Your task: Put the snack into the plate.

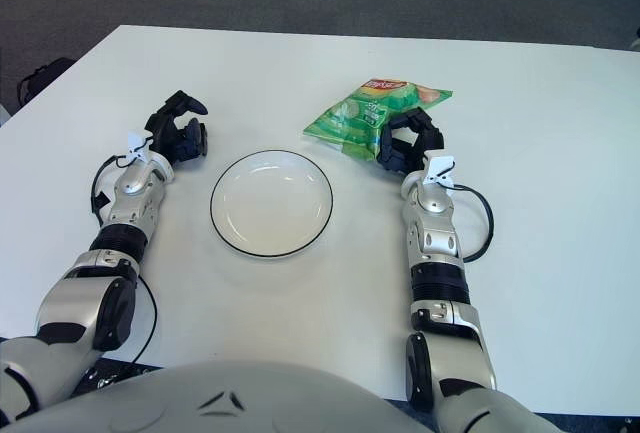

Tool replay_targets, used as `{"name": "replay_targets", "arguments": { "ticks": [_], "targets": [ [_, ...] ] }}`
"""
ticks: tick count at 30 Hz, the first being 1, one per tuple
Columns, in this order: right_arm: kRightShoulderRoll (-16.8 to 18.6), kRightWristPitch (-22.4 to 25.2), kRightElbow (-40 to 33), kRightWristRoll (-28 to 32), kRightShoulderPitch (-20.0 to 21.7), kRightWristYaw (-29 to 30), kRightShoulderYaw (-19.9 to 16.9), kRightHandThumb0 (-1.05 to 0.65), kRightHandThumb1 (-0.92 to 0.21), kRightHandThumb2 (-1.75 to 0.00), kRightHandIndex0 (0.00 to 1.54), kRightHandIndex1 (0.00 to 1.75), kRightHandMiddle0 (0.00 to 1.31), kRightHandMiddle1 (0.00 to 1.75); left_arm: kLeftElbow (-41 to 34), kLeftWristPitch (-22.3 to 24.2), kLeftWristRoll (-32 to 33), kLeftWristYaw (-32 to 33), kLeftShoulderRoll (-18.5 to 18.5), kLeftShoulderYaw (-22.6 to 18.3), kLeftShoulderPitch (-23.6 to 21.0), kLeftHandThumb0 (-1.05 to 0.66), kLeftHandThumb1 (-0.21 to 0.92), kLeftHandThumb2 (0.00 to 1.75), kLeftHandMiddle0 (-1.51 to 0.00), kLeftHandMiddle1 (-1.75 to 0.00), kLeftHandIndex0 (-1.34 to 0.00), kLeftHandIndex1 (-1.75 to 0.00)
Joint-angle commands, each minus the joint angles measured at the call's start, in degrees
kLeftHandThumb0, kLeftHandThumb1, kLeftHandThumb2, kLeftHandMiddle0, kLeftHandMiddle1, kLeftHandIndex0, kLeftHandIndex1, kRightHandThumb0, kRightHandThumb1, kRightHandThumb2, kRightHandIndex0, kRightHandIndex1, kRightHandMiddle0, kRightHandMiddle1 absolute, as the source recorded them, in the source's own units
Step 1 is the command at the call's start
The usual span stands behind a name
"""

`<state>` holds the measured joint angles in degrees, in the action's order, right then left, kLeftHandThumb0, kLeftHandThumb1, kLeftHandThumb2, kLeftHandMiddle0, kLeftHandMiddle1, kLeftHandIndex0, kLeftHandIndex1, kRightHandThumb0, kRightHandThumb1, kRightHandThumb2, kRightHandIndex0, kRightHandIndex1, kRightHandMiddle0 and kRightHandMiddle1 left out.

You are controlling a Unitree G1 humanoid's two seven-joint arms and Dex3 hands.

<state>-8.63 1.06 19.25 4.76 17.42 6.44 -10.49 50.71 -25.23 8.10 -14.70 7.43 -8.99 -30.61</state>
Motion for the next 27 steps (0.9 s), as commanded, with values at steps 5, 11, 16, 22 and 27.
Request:
{"name": "replay_targets", "arguments": {
  "ticks": [5,11,16,22,27],
  "targets": [
    [0.7,3.5,2.3,-0.7,-3.4,0.0,0.4,-0.46,-0.38,-1.23,1.25,1.75,0.56,1.75,3.5,0.6,-0.3,-0.3,-1.7,0.3,6.7,-0.45,0.41,1.20,-1.21,-1.75,-0.53,-1.75],
    [0.4,3.3,2.5,-0.8,-3.5,-0.2,0.6,-0.46,-0.39,-1.23,1.24,1.75,0.56,1.75,3.6,0.6,-0.4,-0.5,-1.7,0.4,6.7,-0.45,0.42,1.19,-1.20,-1.75,-0.53,-1.75],
    [0.1,2.3,2.8,-1.8,-3.6,0.0,0.8,-0.46,-0.39,-1.22,1.23,1.75,0.55,1.75,3.7,0.6,-0.1,-0.7,-1.8,0.2,6.6,-0.45,0.42,1.19,-1.19,-1.75,-0.53,-1.75],
    [-0.4,-0.1,3.7,-3.5,-4.1,0.6,1.3,-0.45,-0.41,-1.20,1.21,1.75,0.54,1.75,3.6,0.3,-0.3,-0.4,-2.1,0.4,6.8,-0.45,0.41,1.20,-1.19,-1.75,-0.54,-1.75],
    [-1.0,-1.8,2.8,-5.1,-4.9,1.3,1.7,-0.45,-0.41,-1.19,1.20,1.75,0.54,1.75,3.3,0.2,-0.5,-0.2,-2.2,0.6,7.0,-0.45,0.40,1.21,-1.20,-1.75,-0.55,-1.75]
  ]
}}
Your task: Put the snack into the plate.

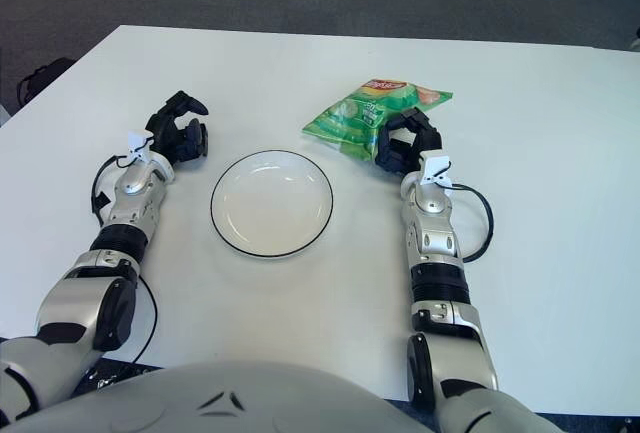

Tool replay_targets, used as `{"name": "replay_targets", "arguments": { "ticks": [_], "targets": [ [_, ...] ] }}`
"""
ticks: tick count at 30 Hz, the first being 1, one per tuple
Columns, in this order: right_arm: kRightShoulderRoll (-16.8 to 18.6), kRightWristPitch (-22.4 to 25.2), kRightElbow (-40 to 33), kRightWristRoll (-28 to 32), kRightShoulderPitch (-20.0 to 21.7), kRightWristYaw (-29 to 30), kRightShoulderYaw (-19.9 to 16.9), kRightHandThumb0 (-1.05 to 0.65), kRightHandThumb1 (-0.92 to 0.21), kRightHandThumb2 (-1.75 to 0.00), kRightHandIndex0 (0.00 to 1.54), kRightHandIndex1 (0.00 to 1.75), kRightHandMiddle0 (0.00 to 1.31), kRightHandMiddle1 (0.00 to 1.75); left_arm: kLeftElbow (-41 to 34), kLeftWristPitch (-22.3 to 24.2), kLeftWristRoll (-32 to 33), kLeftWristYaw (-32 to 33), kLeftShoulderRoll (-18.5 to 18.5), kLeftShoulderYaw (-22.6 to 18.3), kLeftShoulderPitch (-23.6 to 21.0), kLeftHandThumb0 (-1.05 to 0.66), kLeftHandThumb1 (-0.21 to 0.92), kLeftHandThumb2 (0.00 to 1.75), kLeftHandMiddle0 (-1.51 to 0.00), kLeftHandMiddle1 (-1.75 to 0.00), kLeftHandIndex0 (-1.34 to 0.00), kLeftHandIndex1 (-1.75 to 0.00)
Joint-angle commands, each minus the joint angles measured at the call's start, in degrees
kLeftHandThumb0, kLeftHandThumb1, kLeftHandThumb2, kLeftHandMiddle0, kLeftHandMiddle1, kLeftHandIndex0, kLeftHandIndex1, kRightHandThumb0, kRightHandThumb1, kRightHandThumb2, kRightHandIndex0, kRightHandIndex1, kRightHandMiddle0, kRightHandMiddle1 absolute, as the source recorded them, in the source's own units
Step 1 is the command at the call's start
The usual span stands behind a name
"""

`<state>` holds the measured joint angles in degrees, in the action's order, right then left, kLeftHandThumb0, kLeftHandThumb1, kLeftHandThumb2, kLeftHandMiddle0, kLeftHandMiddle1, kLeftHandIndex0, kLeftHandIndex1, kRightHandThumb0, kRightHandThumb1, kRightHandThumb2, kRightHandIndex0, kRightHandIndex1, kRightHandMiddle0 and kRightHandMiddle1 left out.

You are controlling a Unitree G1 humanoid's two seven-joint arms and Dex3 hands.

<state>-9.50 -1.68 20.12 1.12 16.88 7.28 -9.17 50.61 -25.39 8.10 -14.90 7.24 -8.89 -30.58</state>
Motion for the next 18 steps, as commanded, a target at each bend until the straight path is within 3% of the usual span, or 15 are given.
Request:
{"name": "replay_targets", "arguments": {
  "ticks": [1,8,18],
  "targets": [
    [-0.3,1.0,1.5,-1.8,-4.5,0.5,0.4,-0.45,-0.42,-1.19,1.20,1.75,0.53,1.75,3.4,0.4,-0.5,0.0,-2.0,0.5,6.9,-0.45,0.40,1.22,-1.20,-1.75,-0.55,-1.75],
    [-7.3,6.9,-11.5,-1.4,-7.8,-5.1,-1.8,-0.44,-0.45,-1.15,1.12,1.75,0.51,1.75,3.2,0.2,-0.8,1.1,-2.3,0.4,7.0,-0.45,0.40,1.22,-1.21,-1.75,-0.55,-1.75],
    [-11.9,12.4,-21.9,-4.9,-9.1,-5.7,-2.4,-0.43,-0.49,-1.09,1.06,1.75,0.47,1.75,3.2,0.4,-2.0,3.5,-2.1,0.9,6.8,-0.45,0.40,1.21,-1.23,-1.75,-0.55,-1.75]
  ]
}}
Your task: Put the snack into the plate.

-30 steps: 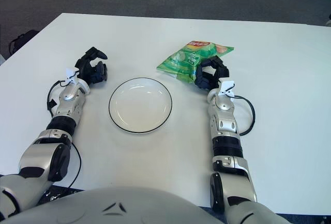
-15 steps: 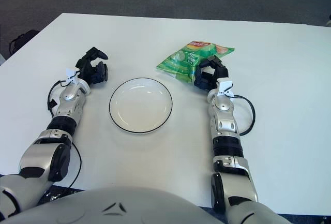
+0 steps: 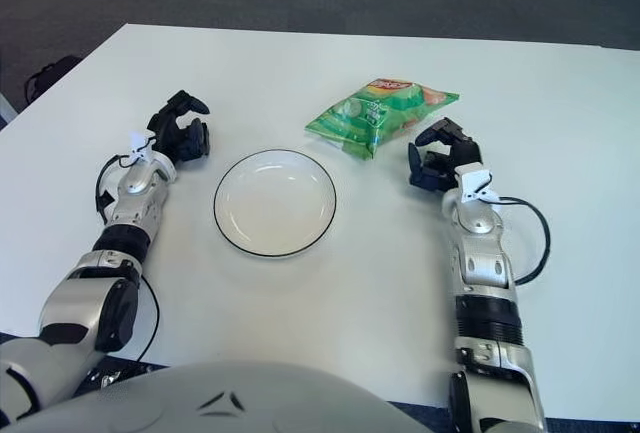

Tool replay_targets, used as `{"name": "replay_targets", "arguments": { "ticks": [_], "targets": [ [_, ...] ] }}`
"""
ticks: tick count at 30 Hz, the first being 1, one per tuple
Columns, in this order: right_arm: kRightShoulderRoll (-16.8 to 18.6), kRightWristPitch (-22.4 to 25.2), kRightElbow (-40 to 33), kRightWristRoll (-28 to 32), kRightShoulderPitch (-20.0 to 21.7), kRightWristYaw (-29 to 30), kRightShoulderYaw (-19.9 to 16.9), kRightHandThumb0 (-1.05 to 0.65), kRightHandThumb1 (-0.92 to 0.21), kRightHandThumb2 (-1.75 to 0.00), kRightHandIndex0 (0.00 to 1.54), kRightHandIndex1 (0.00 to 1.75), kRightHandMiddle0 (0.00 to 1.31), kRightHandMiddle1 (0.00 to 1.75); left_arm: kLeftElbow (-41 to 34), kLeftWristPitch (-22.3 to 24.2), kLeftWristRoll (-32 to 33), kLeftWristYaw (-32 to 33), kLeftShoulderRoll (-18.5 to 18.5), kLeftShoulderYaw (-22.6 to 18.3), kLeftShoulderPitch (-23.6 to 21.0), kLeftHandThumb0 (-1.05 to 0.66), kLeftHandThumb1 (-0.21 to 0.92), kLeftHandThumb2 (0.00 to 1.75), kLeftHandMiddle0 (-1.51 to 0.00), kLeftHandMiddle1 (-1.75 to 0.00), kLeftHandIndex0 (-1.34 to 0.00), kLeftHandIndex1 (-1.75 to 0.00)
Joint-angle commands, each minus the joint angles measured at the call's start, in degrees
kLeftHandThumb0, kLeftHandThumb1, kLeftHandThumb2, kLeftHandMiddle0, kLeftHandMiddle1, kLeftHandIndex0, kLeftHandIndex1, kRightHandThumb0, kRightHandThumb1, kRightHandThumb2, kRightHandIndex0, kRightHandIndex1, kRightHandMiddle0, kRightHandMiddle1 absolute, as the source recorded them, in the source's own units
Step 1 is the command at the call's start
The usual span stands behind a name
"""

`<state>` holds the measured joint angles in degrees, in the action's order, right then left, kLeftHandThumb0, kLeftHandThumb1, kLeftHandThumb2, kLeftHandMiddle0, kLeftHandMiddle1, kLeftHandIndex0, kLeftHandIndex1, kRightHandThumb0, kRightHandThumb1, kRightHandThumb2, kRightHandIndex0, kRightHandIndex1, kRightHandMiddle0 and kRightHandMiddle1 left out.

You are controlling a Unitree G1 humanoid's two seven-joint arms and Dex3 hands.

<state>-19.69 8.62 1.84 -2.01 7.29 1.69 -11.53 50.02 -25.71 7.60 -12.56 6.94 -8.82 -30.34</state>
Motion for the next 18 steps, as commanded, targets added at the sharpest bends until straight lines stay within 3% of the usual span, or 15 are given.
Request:
{"name": "replay_targets", "arguments": {
  "ticks": [1,6,11,18],
  "targets": [
    [-2.5,3.3,-5.5,-2.5,0.8,-0.2,-0.2,-0.42,-0.50,-1.08,1.05,1.75,0.47,1.75,3.8,0.8,-1.6,1.3,-1.8,0.9,6.5,-0.45,0.40,1.21,-1.24,-1.75,-0.55,-1.75],
    [-5.9,7.2,-10.8,-5.6,1.6,-1.5,-0.7,-0.42,-0.52,-1.05,0.97,1.75,0.45,1.75,3.6,1.0,-1.8,1.6,-1.7,1.1,6.5,-0.45,0.40,1.22,-1.24,-1.75,-0.55,-1.75],
    [-11.3,8.1,-14.3,-8.0,1.7,-4.9,-1.4,-0.41,-0.56,-1.01,0.86,1.75,0.42,1.75,3.6,1.2,-2.1,1.8,-1.5,1.3,6.4,-0.46,0.39,1.22,-1.24,-1.75,-0.55,-1.75],
    [-14.8,8.2,-15.8,-9.6,2.3,-7.4,-1.6,-0.41,-0.57,-0.99,0.81,1.75,0.41,1.75,3.8,1.4,-2.2,1.9,-1.5,1.2,6.2,-0.46,0.39,1.23,-1.23,-1.75,-0.55,-1.75]
  ]
}}
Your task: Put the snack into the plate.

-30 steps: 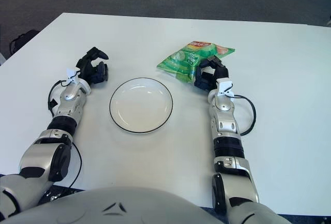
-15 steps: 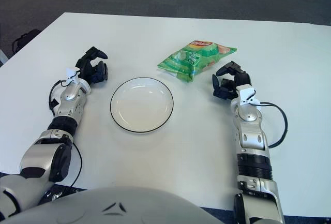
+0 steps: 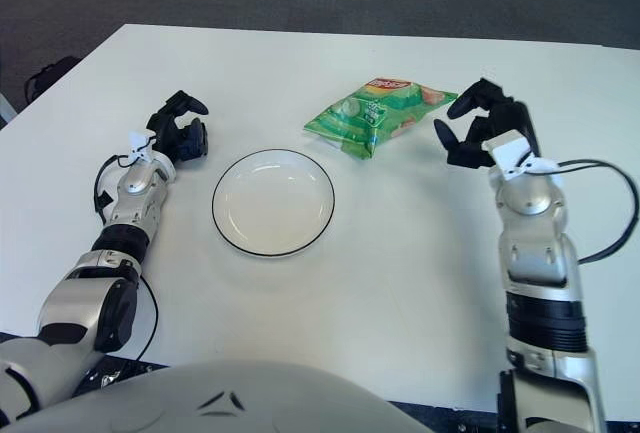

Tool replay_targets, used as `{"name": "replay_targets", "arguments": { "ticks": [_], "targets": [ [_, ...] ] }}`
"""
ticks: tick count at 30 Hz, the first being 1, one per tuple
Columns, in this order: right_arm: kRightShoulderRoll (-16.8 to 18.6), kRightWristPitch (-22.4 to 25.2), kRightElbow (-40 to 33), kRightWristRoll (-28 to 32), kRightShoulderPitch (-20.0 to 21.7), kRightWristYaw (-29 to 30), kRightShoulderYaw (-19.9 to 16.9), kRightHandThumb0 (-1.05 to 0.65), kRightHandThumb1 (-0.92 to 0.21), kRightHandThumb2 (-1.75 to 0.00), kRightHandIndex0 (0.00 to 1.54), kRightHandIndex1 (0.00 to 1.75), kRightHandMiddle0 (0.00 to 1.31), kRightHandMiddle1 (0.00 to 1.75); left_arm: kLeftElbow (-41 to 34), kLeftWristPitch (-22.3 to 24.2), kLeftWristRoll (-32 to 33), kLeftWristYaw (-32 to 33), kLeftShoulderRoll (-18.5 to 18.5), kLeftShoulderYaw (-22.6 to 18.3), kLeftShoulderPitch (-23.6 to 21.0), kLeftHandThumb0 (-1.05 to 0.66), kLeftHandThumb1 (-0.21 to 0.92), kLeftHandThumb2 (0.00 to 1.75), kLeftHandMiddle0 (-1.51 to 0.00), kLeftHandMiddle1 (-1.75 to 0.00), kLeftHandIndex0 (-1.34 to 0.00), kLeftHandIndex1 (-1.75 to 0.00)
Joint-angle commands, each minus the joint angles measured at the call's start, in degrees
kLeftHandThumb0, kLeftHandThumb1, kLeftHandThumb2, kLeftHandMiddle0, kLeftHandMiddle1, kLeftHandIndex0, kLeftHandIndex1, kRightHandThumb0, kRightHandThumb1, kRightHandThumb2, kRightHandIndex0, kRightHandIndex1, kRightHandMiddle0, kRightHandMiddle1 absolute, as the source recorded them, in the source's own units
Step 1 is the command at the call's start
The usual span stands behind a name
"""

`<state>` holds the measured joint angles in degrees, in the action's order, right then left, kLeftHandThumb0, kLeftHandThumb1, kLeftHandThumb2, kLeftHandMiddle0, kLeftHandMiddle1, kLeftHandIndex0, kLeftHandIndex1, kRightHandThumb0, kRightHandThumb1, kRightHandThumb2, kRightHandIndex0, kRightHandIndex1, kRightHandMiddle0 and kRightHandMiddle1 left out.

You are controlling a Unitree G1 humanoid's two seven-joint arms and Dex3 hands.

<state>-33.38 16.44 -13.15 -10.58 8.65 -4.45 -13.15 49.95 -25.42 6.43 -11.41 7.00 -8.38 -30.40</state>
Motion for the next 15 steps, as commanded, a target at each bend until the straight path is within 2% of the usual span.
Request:
{"name": "replay_targets", "arguments": {
  "ticks": [1,6,9,15],
  "targets": [
    [-2.1,-0.3,-0.6,-1.6,1.4,-1.7,0.4,-0.41,-0.57,-0.99,0.81,1.75,0.41,1.75,3.9,1.0,-1.1,0.9,-1.6,0.8,6.2,-0.46,0.39,1.23,-1.23,-1.75,-0.55,-1.75],
    [-4.5,-4.3,1.7,-4.0,2.6,-2.3,1.3,-0.41,-0.58,-0.98,0.79,1.75,0.41,1.75,3.7,0.6,-1.2,1.4,-2.0,0.7,6.3,-0.46,0.39,1.23,-1.23,-1.75,-0.55,-1.75],
    [-6.1,-10.7,6.1,-6.3,3.6,-1.1,2.6,-0.41,-0.57,-0.99,0.79,1.75,0.41,1.75,3.4,0.8,-1.4,1.8,-2.1,0.9,6.4,-0.46,0.38,1.23,-1.24,-1.75,-0.56,-1.75],
    [-9.6,-18.6,11.0,-11.6,4.8,-0.2,4.9,-0.40,-0.60,-0.95,0.70,1.75,0.39,1.75,3.2,1.2,-1.5,1.9,-2.0,1.2,6.4,-0.46,0.38,1.24,-1.24,-1.75,-0.56,-1.75]
  ]
}}
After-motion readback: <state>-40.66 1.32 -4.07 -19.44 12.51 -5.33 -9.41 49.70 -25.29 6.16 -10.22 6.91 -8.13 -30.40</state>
